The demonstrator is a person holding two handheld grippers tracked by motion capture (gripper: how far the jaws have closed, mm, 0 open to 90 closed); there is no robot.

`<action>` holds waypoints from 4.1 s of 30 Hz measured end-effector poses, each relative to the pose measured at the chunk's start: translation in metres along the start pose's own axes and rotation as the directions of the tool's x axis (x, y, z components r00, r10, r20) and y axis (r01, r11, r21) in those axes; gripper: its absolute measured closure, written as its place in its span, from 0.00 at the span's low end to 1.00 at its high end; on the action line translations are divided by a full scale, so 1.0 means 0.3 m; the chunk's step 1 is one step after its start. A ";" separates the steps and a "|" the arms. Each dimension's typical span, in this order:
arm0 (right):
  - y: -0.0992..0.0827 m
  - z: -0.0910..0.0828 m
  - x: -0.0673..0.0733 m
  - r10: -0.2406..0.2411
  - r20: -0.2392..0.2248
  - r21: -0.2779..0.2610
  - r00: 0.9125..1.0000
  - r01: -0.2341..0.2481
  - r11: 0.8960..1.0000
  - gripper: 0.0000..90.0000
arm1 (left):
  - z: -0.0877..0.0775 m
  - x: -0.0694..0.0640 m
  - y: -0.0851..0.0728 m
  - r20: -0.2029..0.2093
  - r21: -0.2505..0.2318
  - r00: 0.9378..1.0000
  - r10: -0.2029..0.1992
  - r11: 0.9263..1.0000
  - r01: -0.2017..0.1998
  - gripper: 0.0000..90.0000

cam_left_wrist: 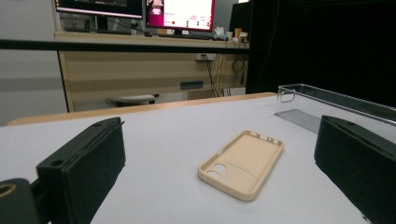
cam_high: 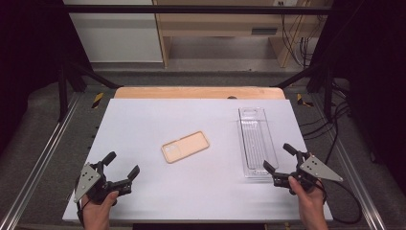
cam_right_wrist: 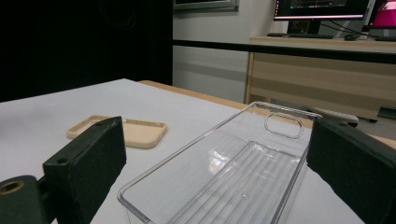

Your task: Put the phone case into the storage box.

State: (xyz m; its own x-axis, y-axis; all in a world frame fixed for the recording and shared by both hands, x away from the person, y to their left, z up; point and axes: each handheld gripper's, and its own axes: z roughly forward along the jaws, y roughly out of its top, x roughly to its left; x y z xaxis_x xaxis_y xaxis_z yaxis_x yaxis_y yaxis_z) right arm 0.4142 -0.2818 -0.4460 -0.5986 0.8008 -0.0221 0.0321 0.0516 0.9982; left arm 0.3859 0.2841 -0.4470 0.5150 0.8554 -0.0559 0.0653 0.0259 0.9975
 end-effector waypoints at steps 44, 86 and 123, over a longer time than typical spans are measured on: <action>-0.019 0.004 0.015 -0.019 0.009 0.031 1.000 0.019 0.999 0.04 | 0.483 -0.180 0.044 0.062 0.403 0.994 0.088 0.909 -0.105 0.06; -0.021 -0.017 -0.003 -0.008 0.014 0.038 1.000 0.007 0.999 0.04 | 0.543 -0.206 -0.046 -0.001 0.637 0.999 0.033 0.770 -0.025 1.00; -0.019 -0.006 0.019 -0.060 0.043 0.063 0.997 0.057 0.996 0.04 | 0.250 -0.173 -0.090 0.114 0.713 0.992 -0.054 0.700 -0.044 1.00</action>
State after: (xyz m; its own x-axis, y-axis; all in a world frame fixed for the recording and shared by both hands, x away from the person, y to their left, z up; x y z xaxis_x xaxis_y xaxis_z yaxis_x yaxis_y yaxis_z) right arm 0.4092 -0.2787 -0.4517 -0.5646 0.8210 -0.0844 0.0484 0.1350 0.9897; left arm 0.4214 0.2001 -0.4743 0.6049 0.7882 -0.1138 0.6323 -0.3885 0.6703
